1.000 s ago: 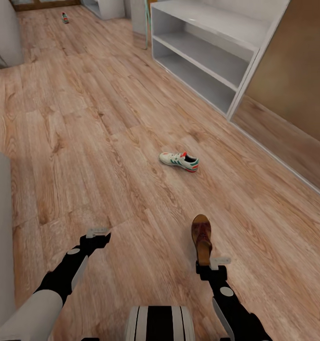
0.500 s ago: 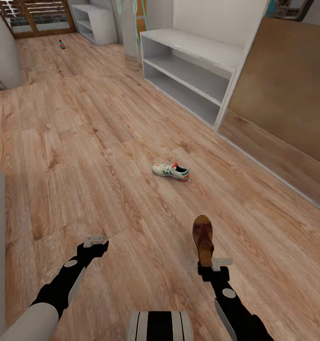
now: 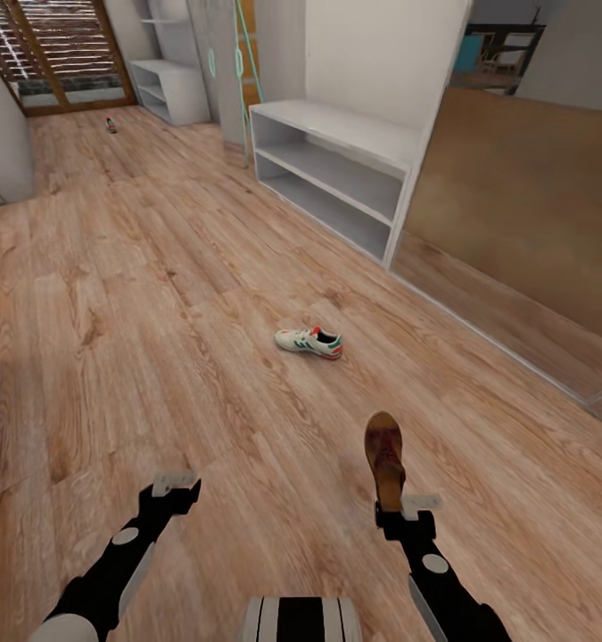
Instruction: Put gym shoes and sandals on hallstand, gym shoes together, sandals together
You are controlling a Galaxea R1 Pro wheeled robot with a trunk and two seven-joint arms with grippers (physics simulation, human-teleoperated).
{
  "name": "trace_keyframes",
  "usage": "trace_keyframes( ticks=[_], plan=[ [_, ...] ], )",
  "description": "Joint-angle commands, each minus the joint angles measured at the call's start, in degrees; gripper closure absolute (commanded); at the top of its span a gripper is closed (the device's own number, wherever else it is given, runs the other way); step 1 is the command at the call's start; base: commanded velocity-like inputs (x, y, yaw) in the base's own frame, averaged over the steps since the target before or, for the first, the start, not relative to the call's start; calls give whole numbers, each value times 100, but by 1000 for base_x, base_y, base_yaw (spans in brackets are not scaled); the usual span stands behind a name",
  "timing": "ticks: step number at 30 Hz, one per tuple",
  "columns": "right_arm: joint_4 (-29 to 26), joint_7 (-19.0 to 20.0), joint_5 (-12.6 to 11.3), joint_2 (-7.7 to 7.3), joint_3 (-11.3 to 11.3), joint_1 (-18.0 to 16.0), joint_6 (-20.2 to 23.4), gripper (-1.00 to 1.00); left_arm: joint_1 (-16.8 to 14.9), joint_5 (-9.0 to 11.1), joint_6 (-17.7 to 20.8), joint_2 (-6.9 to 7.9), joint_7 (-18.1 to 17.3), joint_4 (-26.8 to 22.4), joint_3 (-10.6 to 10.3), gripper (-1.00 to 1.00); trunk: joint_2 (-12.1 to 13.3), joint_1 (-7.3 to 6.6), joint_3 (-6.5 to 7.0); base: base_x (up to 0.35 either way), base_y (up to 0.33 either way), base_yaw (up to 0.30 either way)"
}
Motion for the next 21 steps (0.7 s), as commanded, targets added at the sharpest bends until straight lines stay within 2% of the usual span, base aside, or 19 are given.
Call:
trace_keyframes(
  ticks=[1, 4, 5, 7, 8, 10, 12, 15, 21],
  plan=[
    [15, -38, -5, -6, 22, 57, -68, 100, 92, 7, -93, 0, -30, 4, 24, -100, 1, -3, 29, 0, 0, -85],
    [237, -38, -1, -74, 26, 261, -368, 100, 457, 30, -350, 11, 12, 6, 38, -100, 5, -11, 122, 0, 0, -69],
    [559, -38, -3, -115, 27, 320, -652, 100, 687, 36, -664, 12, 84, 10, 104, -100, 6, -14, 153, 0, 0, -22],
    [824, -38, -2, -128, 28, 336, -896, 100, 823, 36, -846, 8, 154, 12, 226, -100, 9, -19, 215, 0, 0, -13],
    [1443, -38, -6, -176, 28, 349, -1534, 100, 1117, 49, -1037, 5, 239, 14, 560, -100, 10, -21, 246, 0, 0, -3],
    [2320, -38, -8, -224, 36, 352, -2216, 100, 1519, 45, -1449, 10, 258, 186, 789, -100, 13, -26, 309, 0, 0, -1],
    [2638, -38, -7, -219, 42, 353, -2566, 100, 1659, 44, -1641, 14, 265, 292, 867, -100, 15, -32, 371, 0, 0, 0],
    [2785, -38, -8, -226, 39, 353, -2834, 100, 1726, 45, -1729, 15, 265, 346, 975, -100, 19, -39, 464, 0, 0, 0],
    [2878, -38, -12, -239, 37, 353, -3020, 100, 1802, 53, -1782, 13, 223, 379, 1156, -100, 27, -55, 651, 0, 0, 0]
  ],
)
